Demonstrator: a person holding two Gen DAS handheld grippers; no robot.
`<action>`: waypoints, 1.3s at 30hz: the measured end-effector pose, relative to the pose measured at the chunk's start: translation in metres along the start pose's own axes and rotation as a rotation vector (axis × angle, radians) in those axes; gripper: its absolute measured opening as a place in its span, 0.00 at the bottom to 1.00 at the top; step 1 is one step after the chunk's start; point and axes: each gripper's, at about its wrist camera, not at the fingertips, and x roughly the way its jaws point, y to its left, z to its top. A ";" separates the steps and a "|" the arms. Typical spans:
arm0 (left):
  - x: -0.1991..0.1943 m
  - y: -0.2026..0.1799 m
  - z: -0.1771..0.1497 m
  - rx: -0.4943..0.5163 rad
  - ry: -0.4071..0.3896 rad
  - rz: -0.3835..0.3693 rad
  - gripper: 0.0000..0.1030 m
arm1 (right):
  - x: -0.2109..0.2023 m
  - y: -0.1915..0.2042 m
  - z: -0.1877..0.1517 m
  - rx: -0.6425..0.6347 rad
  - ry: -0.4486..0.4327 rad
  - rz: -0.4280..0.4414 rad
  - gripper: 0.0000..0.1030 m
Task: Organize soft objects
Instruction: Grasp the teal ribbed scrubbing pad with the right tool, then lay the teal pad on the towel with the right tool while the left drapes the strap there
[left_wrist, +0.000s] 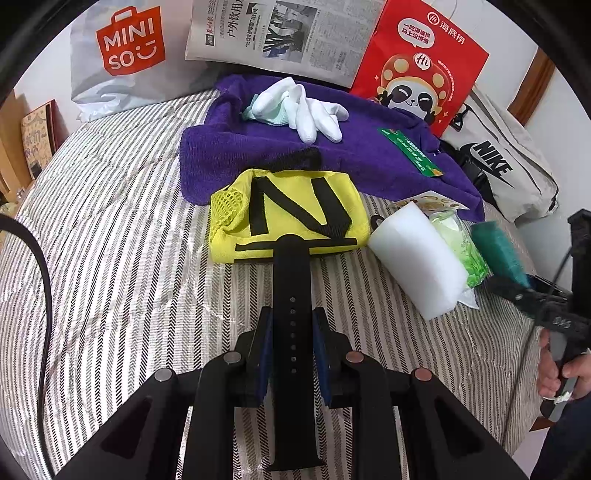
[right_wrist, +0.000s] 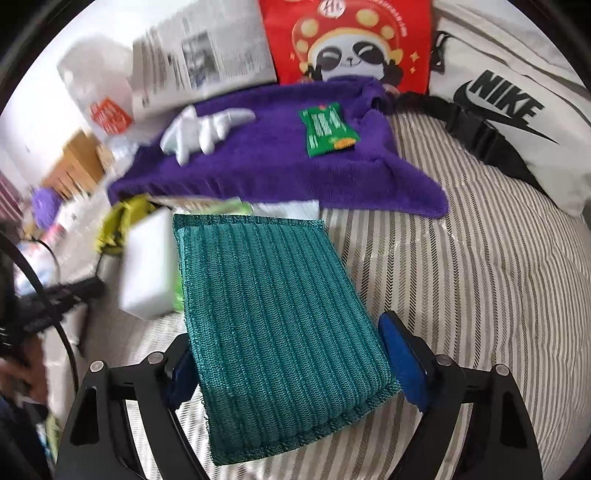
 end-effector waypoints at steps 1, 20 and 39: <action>0.000 0.000 0.000 0.000 0.001 -0.001 0.19 | -0.004 -0.001 0.000 0.014 -0.011 0.019 0.84; -0.036 0.005 0.006 -0.001 -0.043 -0.040 0.19 | -0.064 -0.011 0.001 0.097 -0.094 -0.075 0.84; -0.058 0.008 0.044 0.021 -0.102 -0.034 0.19 | -0.073 0.008 0.029 0.095 -0.131 -0.072 0.84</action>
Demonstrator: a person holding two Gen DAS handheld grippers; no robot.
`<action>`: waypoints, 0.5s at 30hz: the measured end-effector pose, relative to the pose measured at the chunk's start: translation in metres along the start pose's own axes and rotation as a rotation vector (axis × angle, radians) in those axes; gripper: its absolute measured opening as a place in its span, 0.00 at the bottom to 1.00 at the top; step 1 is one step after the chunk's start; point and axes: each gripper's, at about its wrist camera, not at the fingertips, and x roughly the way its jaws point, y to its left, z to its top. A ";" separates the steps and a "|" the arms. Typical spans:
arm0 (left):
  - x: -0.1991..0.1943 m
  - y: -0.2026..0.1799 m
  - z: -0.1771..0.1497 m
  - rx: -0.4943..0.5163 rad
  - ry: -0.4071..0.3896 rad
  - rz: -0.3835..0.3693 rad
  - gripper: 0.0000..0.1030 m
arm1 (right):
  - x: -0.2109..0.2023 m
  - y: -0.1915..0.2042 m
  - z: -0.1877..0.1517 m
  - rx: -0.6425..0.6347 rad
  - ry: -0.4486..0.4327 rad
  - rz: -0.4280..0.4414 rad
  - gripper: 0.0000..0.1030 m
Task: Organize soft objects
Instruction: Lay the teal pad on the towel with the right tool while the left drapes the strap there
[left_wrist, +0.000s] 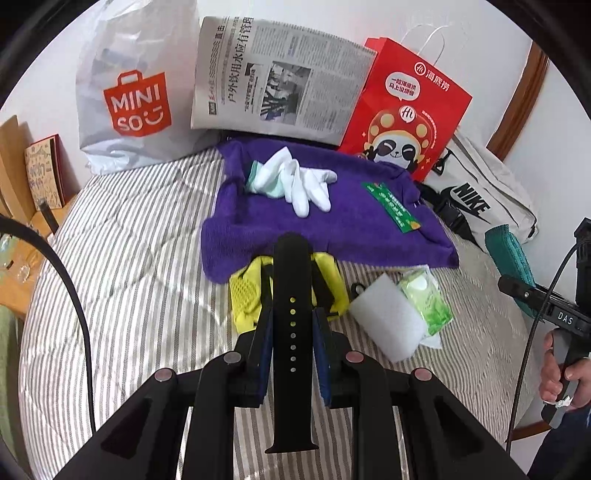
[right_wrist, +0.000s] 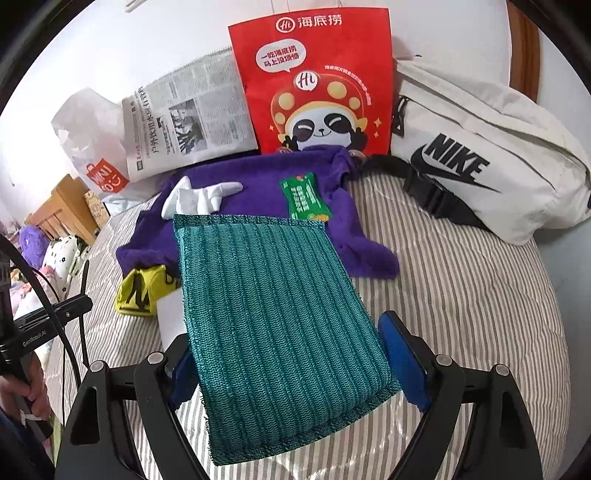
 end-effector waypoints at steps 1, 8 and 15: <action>0.001 0.000 0.004 0.001 -0.001 -0.001 0.19 | 0.001 0.001 0.004 0.001 -0.003 -0.002 0.84; 0.006 0.000 0.030 0.004 -0.012 -0.012 0.19 | 0.008 0.006 0.022 -0.006 -0.009 0.002 0.84; 0.024 0.000 0.063 0.013 -0.011 -0.024 0.19 | 0.020 0.008 0.038 -0.010 -0.011 -0.011 0.84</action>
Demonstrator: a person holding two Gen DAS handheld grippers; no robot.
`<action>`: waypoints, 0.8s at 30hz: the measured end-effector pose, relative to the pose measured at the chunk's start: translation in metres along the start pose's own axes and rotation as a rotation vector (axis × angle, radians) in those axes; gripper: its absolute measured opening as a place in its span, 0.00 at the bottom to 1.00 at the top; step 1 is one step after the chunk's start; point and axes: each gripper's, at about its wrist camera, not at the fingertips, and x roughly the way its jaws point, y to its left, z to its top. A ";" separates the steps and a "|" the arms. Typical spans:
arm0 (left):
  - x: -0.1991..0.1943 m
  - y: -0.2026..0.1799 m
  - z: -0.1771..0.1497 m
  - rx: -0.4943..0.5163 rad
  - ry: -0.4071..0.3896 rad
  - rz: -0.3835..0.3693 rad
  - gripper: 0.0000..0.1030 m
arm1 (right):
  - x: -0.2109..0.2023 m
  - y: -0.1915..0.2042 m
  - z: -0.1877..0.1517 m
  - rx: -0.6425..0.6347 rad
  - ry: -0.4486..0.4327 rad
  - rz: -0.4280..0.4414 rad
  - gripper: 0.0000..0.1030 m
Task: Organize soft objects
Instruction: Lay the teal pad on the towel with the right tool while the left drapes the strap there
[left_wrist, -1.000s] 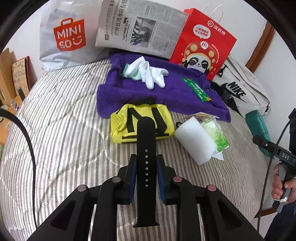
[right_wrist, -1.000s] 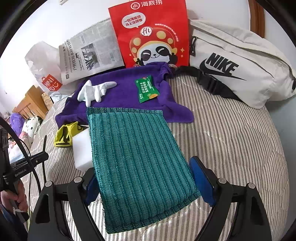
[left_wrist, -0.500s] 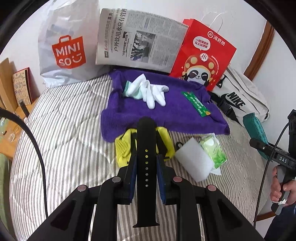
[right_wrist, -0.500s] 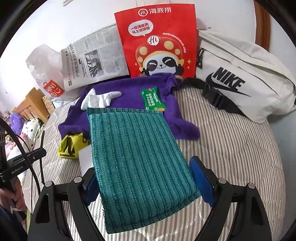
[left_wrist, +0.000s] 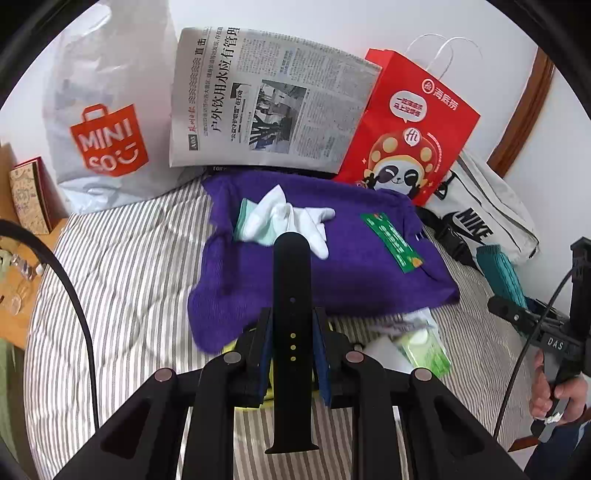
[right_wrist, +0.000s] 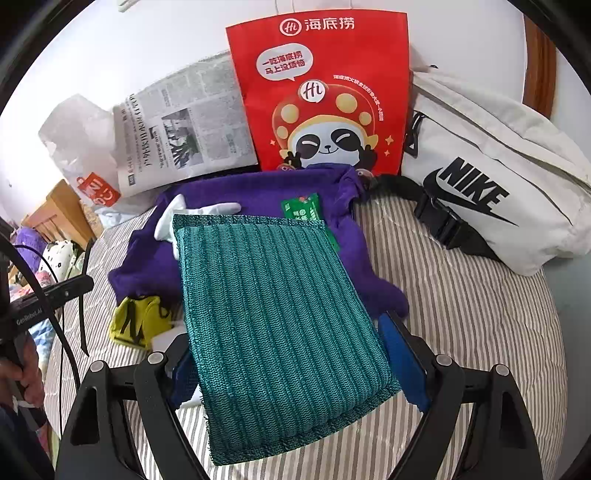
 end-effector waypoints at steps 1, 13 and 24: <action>0.003 0.002 0.006 -0.004 0.000 -0.002 0.19 | 0.002 0.000 0.002 0.001 0.000 -0.001 0.84; 0.048 0.017 0.056 -0.041 0.004 -0.009 0.19 | 0.035 -0.006 0.033 -0.021 -0.008 -0.078 0.83; 0.094 0.029 0.084 -0.083 0.032 -0.010 0.19 | 0.062 -0.013 0.049 -0.030 0.013 -0.089 0.83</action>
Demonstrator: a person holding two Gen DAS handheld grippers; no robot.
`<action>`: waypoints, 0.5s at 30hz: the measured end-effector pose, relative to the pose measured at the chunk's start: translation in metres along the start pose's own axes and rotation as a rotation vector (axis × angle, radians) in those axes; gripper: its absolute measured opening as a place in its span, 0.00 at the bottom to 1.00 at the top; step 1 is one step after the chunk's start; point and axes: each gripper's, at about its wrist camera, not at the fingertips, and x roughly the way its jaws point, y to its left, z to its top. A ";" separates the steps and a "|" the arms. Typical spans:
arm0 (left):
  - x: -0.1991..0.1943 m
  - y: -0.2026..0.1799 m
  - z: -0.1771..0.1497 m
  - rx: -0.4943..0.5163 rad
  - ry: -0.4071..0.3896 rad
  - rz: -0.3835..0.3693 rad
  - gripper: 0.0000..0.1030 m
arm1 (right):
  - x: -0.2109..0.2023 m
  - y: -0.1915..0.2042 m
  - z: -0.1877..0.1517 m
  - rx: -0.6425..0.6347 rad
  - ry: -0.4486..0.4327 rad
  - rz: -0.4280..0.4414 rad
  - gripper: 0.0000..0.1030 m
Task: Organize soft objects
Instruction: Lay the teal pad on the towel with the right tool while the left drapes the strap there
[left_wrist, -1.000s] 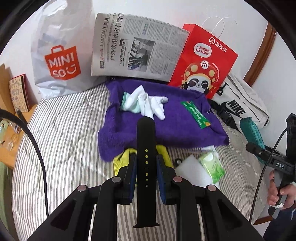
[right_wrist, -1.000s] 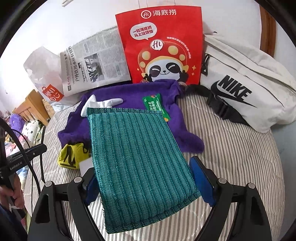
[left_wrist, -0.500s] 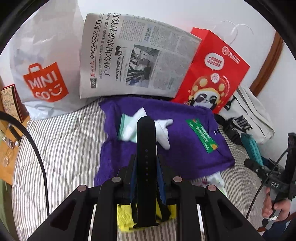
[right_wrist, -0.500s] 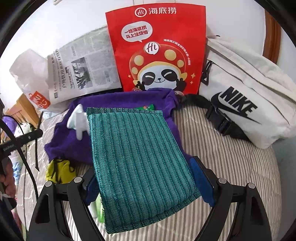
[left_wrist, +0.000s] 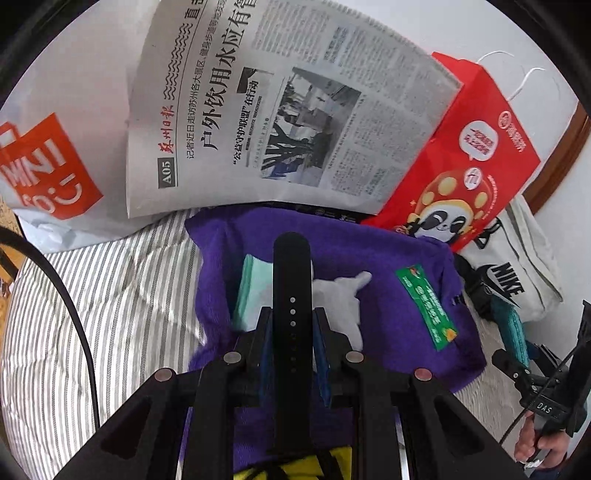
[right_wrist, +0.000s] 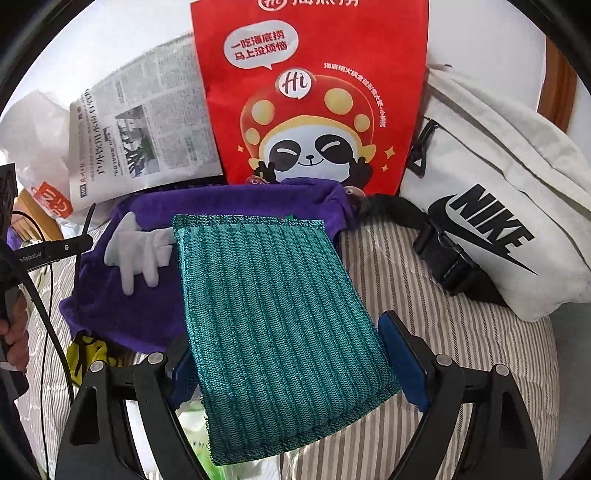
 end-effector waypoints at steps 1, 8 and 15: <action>0.004 0.002 0.002 -0.003 0.002 0.010 0.19 | 0.004 -0.001 0.002 0.003 0.002 0.001 0.83; 0.034 0.008 -0.001 0.007 0.043 0.051 0.19 | 0.023 0.004 0.012 -0.001 0.005 -0.002 0.84; 0.044 0.000 -0.010 0.054 0.061 0.106 0.20 | 0.043 0.013 0.019 -0.027 0.020 -0.018 0.83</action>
